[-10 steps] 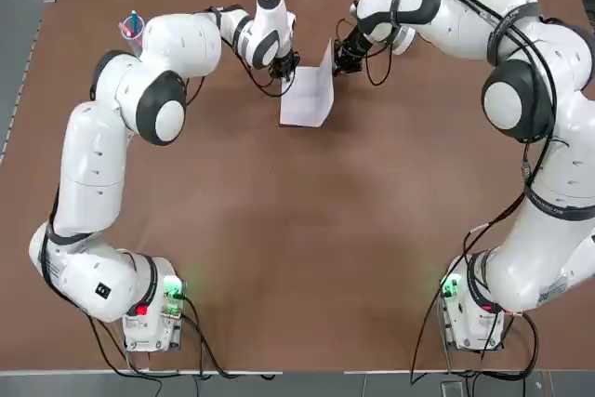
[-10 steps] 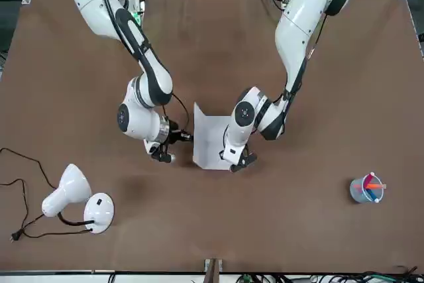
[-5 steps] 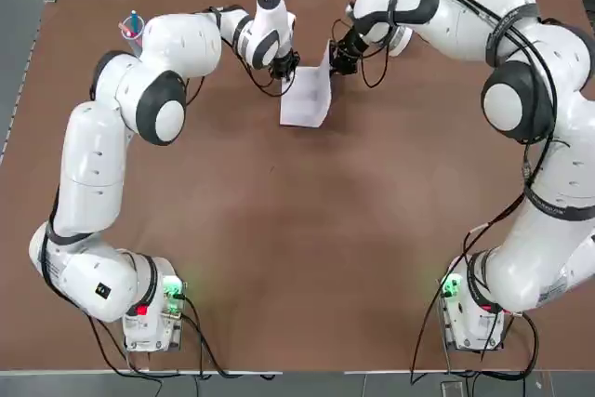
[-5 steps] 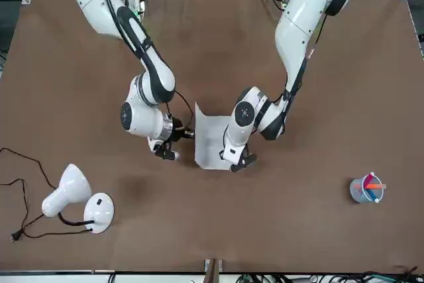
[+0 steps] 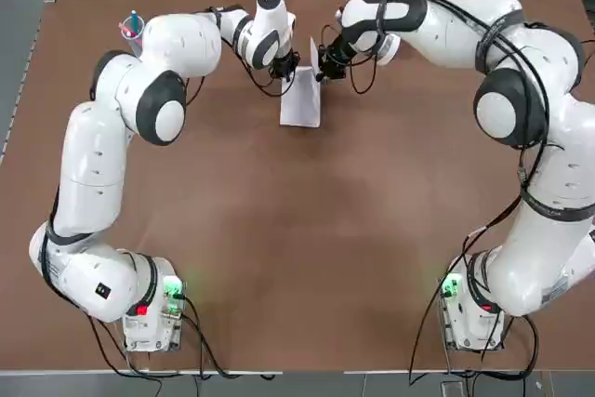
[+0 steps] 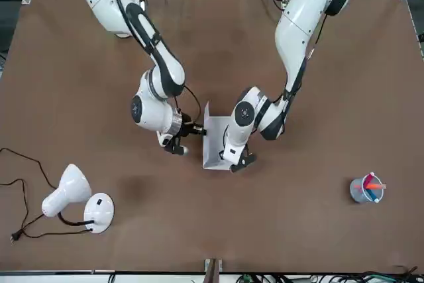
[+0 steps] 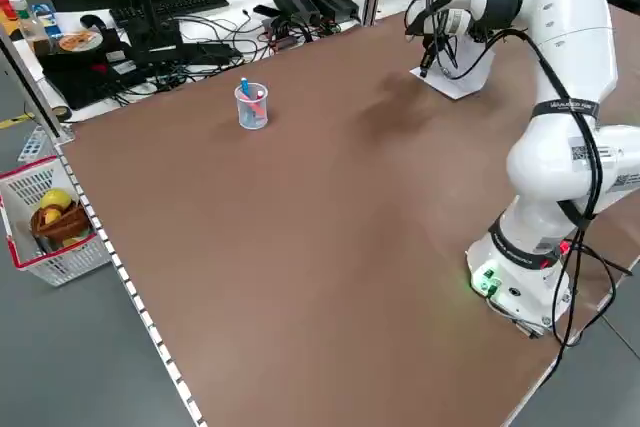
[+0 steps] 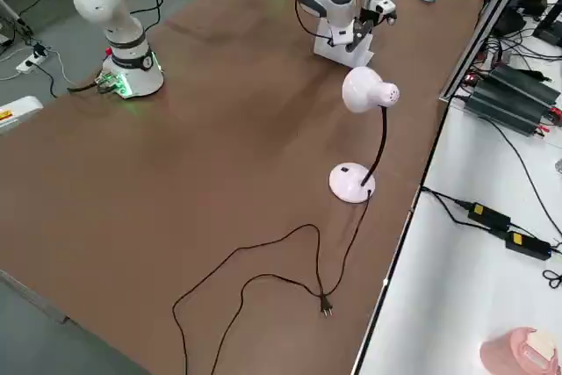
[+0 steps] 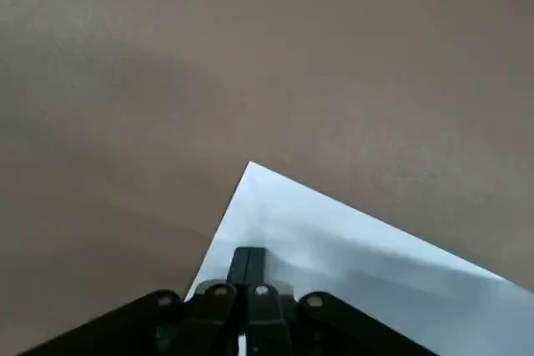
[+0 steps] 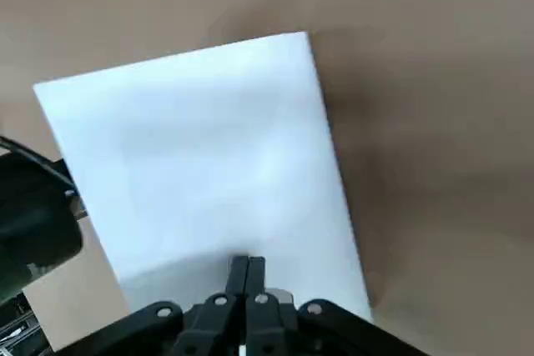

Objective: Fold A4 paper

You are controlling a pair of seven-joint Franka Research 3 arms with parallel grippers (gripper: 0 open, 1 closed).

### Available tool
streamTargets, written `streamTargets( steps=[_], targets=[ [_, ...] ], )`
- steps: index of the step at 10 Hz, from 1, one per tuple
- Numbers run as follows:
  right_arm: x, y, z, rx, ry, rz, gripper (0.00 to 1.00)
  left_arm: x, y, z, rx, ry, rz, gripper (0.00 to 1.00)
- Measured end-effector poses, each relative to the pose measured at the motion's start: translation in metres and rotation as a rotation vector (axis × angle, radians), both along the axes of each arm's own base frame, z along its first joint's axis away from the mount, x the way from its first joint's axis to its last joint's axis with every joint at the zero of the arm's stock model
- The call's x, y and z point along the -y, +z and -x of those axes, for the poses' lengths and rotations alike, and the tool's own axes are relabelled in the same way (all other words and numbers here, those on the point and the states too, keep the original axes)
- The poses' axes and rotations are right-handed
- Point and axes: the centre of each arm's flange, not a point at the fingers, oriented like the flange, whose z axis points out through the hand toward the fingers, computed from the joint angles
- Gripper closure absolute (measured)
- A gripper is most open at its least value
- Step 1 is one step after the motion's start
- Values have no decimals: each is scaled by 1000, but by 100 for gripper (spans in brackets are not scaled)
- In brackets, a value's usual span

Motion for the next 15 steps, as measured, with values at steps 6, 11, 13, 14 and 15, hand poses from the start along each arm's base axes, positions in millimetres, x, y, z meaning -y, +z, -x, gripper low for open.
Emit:
streamTargets(
  steps=[6,11,13,14,15],
  targets=[
    [2,-20,-2,-11,-7,15,97,1,0,0,12,-62,-9,99],
    [-3,-44,4,1,-13,37,97,-2,1,-2,21,-85,-8,99],
    [-5,-54,6,5,-14,46,97,-6,1,-6,27,-107,-17,99],
    [-6,-56,7,11,-15,49,97,-9,1,-8,25,-121,-32,99],
    [-9,-58,9,17,-16,52,97,-14,2,-11,16,-135,-52,99]
  ],
)
